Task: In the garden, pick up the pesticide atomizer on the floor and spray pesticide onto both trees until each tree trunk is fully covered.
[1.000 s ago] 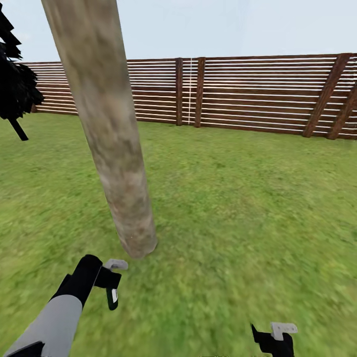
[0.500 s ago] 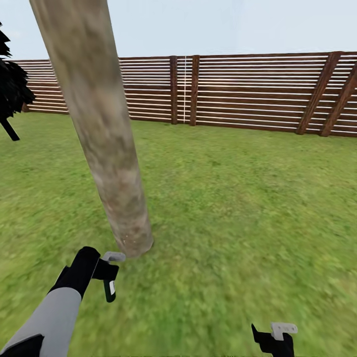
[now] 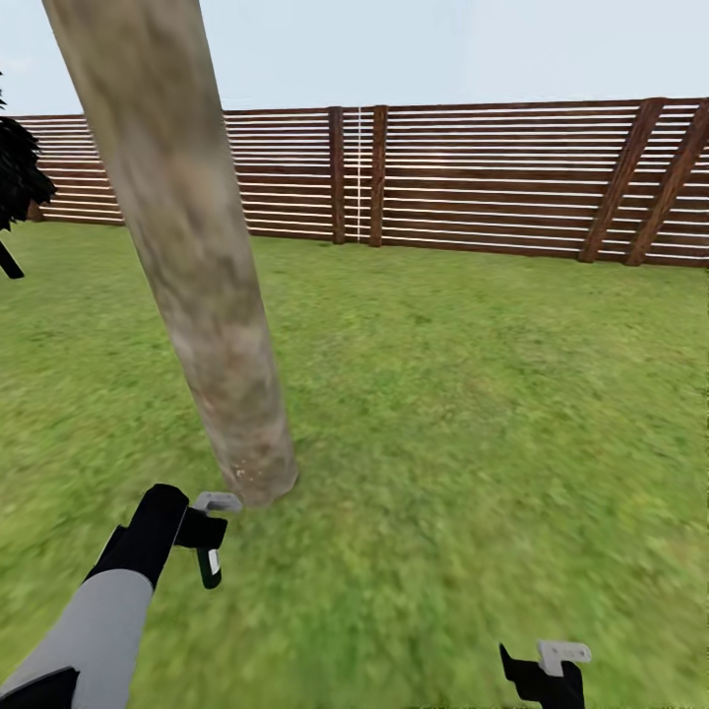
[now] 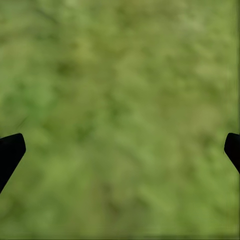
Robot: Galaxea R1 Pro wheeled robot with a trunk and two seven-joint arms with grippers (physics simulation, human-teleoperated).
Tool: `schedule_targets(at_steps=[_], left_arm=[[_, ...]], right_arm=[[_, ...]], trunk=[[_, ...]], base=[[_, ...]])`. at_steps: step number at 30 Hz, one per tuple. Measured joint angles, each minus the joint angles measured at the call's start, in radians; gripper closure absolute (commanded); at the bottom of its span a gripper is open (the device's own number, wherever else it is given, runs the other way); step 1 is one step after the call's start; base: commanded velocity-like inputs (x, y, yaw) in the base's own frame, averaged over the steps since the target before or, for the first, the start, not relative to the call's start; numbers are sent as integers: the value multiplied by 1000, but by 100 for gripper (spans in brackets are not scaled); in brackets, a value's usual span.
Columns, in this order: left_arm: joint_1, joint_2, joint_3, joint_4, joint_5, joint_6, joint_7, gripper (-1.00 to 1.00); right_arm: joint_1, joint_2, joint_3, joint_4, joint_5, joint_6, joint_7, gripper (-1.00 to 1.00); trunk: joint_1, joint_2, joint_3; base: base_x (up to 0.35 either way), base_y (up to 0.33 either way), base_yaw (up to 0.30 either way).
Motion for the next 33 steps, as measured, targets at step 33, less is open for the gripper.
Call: schedule_targets(at_steps=[33], left_arm=[[-102, 39, -63, -122, -15, 54, -9, 100]], right_arm=[[0, 0, 0, 3, 2, 2, 3, -100]], trunk=[[15, -28, -12]], base=[[-67, 29, 0]])
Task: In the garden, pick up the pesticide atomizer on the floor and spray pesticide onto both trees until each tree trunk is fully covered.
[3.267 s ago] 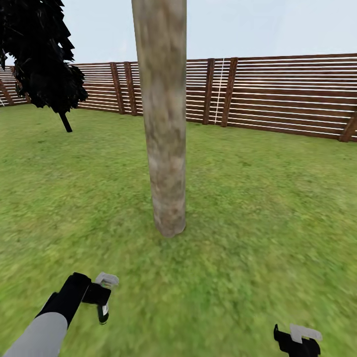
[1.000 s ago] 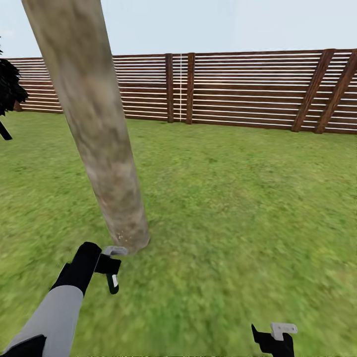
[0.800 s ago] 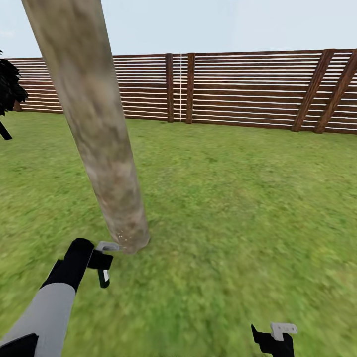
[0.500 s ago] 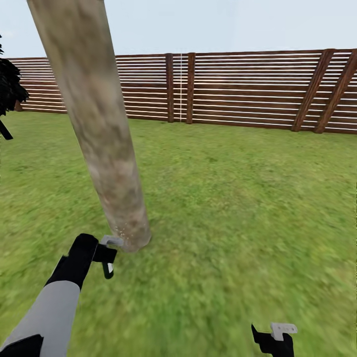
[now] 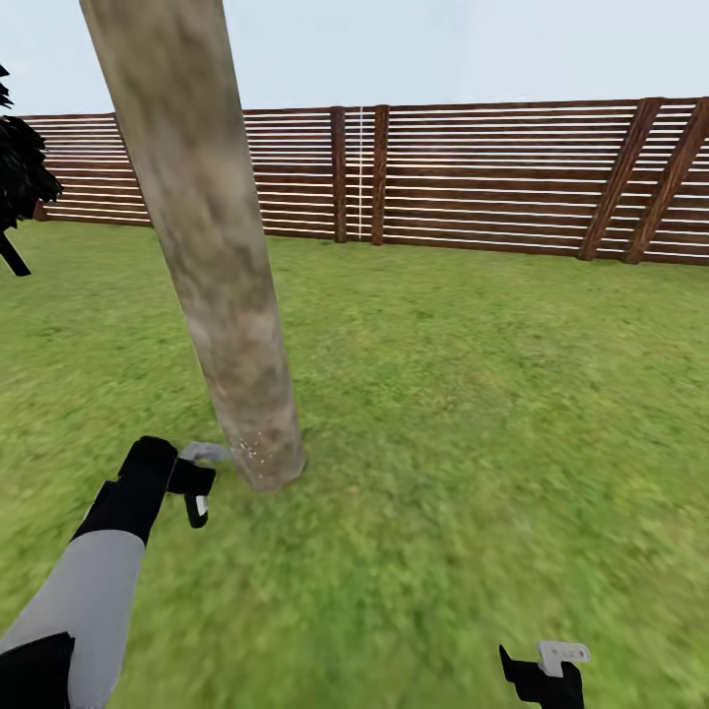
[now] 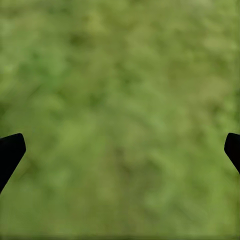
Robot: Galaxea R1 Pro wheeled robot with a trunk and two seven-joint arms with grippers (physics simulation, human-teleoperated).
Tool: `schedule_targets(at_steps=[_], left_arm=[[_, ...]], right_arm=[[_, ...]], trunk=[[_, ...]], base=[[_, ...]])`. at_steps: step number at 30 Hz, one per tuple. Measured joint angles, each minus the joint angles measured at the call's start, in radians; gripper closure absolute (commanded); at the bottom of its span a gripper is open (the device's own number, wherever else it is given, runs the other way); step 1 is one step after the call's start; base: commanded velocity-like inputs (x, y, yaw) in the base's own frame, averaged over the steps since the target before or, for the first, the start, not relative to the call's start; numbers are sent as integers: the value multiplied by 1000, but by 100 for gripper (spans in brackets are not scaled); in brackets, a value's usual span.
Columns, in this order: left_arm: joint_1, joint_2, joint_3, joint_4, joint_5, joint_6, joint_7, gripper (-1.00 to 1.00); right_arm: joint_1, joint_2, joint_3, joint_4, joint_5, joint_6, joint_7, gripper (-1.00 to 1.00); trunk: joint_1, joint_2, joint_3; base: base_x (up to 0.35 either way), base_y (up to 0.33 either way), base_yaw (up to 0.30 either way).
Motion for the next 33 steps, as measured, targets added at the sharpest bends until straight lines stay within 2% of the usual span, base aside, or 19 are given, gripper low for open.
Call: schedule_targets(at_steps=[1, 2, 3, 5, 7, 8, 10, 12, 15, 17, 21, 27, 33], left_arm=[[0, 24, 0, 0, 10, 4, -17, 100], [-1, 37, -1, 0, 15, 7, -49, 100], [-1, 37, -3, -1, 21, 11, -85, 100], [-13, 13, -15, -2, 22, 33, -108, 100], [-31, -9, -54, -3, 20, 59, -113, 100], [-46, -24, -90, -3, 27, 71, -115, 100], [-73, -35, -108, -3, 19, 73, -115, 100], [-80, -26, -111, -4, 13, 77, -115, 100], [-92, 16, -107, -2, 7, 77, -115, 100], [-92, 30, -111, -1, 15, 80, -115, 100], [-84, 28, -116, 1, 14, 79, -115, 100], [-85, 39, -111, -1, 7, 79, -115, 100], [-92, 29, -108, -3, 16, 79, -115, 100]], right_arm=[[0, 0, 0, 0, 0, 0, 0, -100], [0, 0, 0, 0, 0, 0, 0, -100], [0, 0, 0, 0, 0, 0, 0, -100], [0, 0, 0, 0, 0, 0, 0, -100], [0, 0, 0, -1, 0, 0, 0, -100], [0, 0, 0, -1, 0, 0, -1, -100], [0, 0, 0, -1, 0, 0, 0, -100], [0, 0, 0, -2, 0, 0, -1, -100], [0, 0, 0, -1, 0, 0, -1, -100], [0, 0, 0, -2, 0, 0, -1, -100], [0, -1, 0, -2, 0, 0, -1, -100], [0, 0, 0, -2, 0, 0, 0, -100], [0, 0, 0, -2, 0, 0, -1, -100]], trunk=[[0, 0, 0], [0, 0, 0], [0, 0, 0], [0, 0, 0], [0, 0, 0], [0, 0, 0], [0, 0, 0], [0, 0, 0], [0, 0, 0], [0, 0, 0], [0, 0, 0], [0, 0, 0], [0, 0, 0]], base=[[0, 0, 0], [0, 0, 0], [0, 0, 0], [0, 0, 5], [0, 0, 135], [0, 0, 246], [0, 0, 264], [0, 0, 199], [0, 0, 42], [0, 0, 5], [63, -49, 0], [68, -95, 0], [0, -265, 147]])
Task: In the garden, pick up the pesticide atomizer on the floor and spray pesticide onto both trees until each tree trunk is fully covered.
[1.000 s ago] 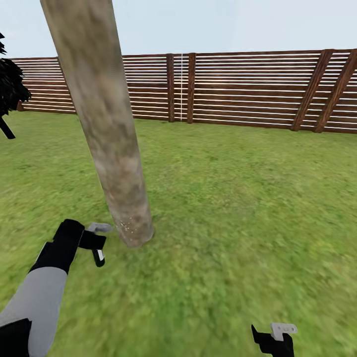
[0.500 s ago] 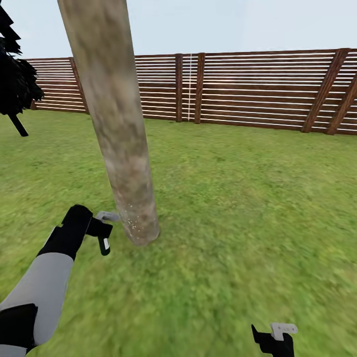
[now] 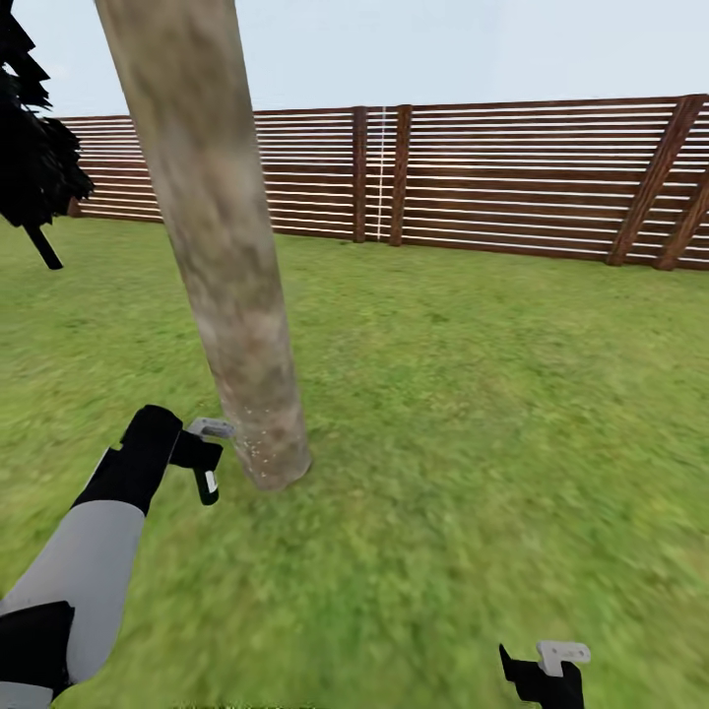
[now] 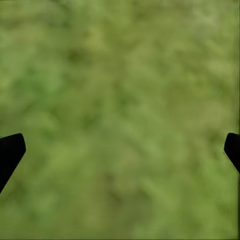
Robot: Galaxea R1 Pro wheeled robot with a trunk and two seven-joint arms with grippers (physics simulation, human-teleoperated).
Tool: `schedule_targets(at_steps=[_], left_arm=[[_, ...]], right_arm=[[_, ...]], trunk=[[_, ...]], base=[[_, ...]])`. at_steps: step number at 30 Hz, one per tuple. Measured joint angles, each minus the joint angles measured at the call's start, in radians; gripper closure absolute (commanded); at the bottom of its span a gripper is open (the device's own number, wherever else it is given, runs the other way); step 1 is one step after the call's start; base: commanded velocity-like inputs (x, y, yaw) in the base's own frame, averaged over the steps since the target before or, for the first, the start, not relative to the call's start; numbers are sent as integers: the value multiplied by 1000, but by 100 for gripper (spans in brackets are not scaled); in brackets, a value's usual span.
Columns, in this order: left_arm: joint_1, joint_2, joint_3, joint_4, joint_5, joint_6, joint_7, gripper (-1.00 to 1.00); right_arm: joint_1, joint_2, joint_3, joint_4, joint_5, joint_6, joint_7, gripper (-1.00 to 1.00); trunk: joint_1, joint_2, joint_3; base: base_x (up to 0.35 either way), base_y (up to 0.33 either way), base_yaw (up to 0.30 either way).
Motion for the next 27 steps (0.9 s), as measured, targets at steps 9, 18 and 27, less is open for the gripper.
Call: schedule_targets(at_steps=[9, 18, 27], left_arm=[[-2, -4, 2, 0, 1, 0, 0, 100], [-2, -4, 3, 0, -1, -1, 0, 100], [1, -3, 5, 0, -3, 1, 0, 100]], right_arm=[[0, 0, 0, 0, 0, 0, 0, -100], [0, 0, 0, 0, 0, 0, 0, -100], [0, 0, 0, 0, 0, 0, 0, -100]], trunk=[[0, 0, 2], [0, 0, 3], [0, 0, 3]], base=[[-23, -277, 251], [0, -277, 10], [0, -277, 0]])
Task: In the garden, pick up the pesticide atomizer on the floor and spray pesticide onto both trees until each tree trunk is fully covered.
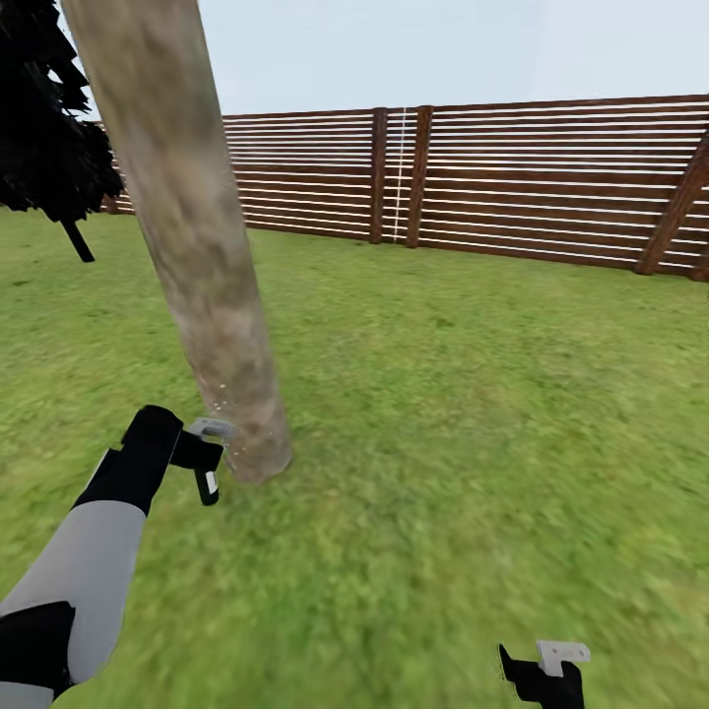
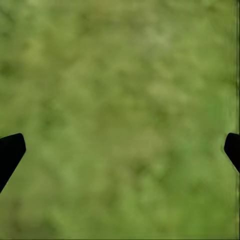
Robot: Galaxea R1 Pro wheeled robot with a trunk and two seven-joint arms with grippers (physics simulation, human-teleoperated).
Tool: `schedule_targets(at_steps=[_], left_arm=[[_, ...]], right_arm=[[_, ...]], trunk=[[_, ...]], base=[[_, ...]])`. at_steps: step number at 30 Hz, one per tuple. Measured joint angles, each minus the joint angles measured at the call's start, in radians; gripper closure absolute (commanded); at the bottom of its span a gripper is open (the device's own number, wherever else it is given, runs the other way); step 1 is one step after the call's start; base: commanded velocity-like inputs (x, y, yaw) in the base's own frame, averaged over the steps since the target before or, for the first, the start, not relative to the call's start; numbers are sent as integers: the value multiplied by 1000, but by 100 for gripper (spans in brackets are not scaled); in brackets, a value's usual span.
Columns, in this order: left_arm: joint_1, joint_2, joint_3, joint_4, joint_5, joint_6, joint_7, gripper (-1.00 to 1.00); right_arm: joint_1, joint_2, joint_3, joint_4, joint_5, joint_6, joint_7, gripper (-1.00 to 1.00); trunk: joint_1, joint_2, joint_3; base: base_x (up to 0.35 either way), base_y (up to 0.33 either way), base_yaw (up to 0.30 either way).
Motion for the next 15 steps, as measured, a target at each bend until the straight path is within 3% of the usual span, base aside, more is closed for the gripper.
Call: schedule_targets(at_steps=[8, 15], left_arm=[[4, 0, 0, 1, 0, 1, 0, 100], [4, 2, 0, 1, 1, 1, 0, 100]], right_arm=[[0, 0, 0, 0, 0, 0, 0, -100], [0, 0, 0, 0, 0, 0, 0, -100]], trunk=[[0, 0, 0], [0, 0, 0]], base=[[0, -277, 5], [0, -277, 232]])
